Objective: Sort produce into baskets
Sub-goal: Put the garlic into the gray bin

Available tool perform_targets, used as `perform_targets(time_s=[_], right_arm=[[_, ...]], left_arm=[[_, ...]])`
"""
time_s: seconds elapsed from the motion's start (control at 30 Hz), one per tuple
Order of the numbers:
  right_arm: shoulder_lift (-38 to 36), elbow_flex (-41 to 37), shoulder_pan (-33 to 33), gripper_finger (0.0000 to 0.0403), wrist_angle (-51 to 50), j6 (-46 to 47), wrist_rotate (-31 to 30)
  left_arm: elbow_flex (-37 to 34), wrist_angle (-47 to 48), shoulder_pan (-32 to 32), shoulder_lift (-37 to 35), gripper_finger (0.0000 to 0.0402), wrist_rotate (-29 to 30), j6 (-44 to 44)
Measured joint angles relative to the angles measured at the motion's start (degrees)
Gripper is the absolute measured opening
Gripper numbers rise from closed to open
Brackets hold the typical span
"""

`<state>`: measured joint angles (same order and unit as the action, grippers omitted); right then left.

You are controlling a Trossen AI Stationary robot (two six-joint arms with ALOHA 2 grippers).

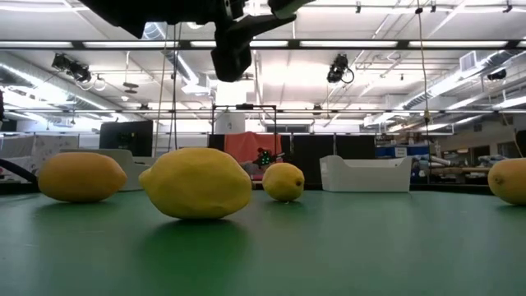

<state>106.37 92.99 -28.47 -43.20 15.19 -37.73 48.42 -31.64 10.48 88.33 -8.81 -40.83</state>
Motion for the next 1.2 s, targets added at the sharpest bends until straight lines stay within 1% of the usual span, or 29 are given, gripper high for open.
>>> perform_targets(time_s=[0.2, 0.3, 0.4, 0.53, 0.6, 0.63, 0.67, 0.73, 0.8, 0.83, 0.97, 1.0, 1.07, 1.13, 1.2], right_arm=[[0.01, 0.00, 0.77, 0.0149, 3.12, -0.01, -0.72], [0.01, 0.00, 1.35, 0.0149, 4.05, 1.10, -1.78], [0.01, -0.02, 1.55, 0.0149, 4.70, 1.11, -1.35], [0.01, -0.02, 1.55, 0.0149, 4.81, 2.03, -1.55], [0.01, -0.02, 1.58, 0.0152, 4.62, 4.43, -1.62], [0.01, -0.01, 1.90, 0.0154, 4.21, 7.14, -1.14], [0.01, 0.06, 2.50, 0.0157, 3.49, 11.16, 0.58], [-0.03, 0.19, 4.40, 0.0167, 1.67, 19.42, 6.84], [-0.03, -0.31, 6.10, 0.0181, 1.09, 23.79, 12.53], [-0.03, -0.46, 6.81, 0.0188, 1.09, 25.58, 13.67], [-0.40, -0.56, 7.97, 0.0224, 1.12, 33.19, 15.05], [-0.71, -0.65, 8.32, 0.0234, 0.39, 34.92, 16.22], [-1.81, -1.11, 8.68, 0.0254, -3.13, 36.48, 21.02], [-3.12, -1.17, 8.44, 0.0271, -3.90, 35.93, 21.40], [-5.69, -1.12, 8.21, 0.0285, -8.23, 34.49, 19.16]], left_arm=[[0.00, 0.15, 0.00, 0.17, 0.0240, -0.95, -1.45], [0.02, -0.04, -0.04, 0.17, 0.0231, -1.19, -1.58], [0.04, 0.01, 0.00, 0.17, 0.0206, -1.23, -1.91], [0.04, 0.26, -0.03, 0.17, 0.0155, -1.20, -2.25], [0.04, 0.48, -0.37, 0.17, 0.0130, -1.34, -2.52], [0.04, 0.72, -0.73, 0.20, 0.0120, -1.53, -2.85], [0.04, 1.37, -1.26, 0.23, 0.0113, -1.92, -3.22], [0.04, 3.84, -2.75, 0.22, 0.0107, -2.34, -3.75], [0.02, 6.36, -4.48, 0.22, 0.0110, -3.05, -3.81], [0.02, 6.98, -5.49, 0.22, 0.0115, -4.09, -3.76], [0.02, 8.67, -8.86, 0.08, 0.0125, -8.68, -3.25], [0.02, 9.36, -9.62, 0.02, 0.0126, -9.69, -3.22], [0.00, 9.84, -11.13, -0.32, 0.0126, -10.69, -3.22], [0.33, 9.78, -12.32, -0.55, 0.0127, -11.70, -3.24], [0.31, 10.39, -13.08, -0.47, 0.0127, -13.20, -3.24]])
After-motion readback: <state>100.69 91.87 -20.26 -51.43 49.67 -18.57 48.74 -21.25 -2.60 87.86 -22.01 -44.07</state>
